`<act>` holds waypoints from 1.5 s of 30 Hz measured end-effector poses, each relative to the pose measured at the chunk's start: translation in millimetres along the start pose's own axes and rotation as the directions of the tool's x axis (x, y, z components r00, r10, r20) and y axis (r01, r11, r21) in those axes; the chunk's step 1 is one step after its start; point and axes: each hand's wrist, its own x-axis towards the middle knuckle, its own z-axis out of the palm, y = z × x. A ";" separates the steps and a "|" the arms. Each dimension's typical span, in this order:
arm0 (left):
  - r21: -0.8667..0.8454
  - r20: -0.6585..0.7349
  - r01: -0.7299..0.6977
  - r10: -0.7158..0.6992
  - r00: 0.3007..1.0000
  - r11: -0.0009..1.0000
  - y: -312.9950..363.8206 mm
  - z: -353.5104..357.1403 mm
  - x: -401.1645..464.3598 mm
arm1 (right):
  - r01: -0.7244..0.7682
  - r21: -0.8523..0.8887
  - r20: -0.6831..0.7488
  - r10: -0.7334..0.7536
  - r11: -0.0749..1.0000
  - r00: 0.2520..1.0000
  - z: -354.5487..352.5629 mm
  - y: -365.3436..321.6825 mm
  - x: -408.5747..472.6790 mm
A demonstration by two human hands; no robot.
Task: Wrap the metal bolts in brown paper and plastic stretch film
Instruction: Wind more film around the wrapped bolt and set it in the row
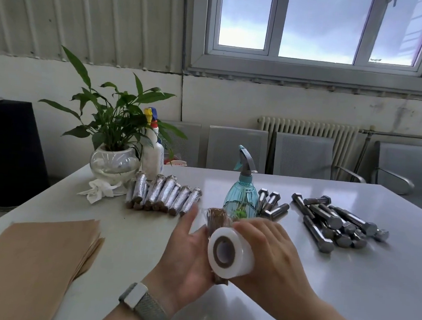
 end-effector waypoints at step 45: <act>-0.140 -0.344 -0.477 0.409 0.845 0.868 2.5 -6.9 17.9 | -0.743 0.614 0.241 0.832 0.268 0.500 19.4 -18.4 -2.6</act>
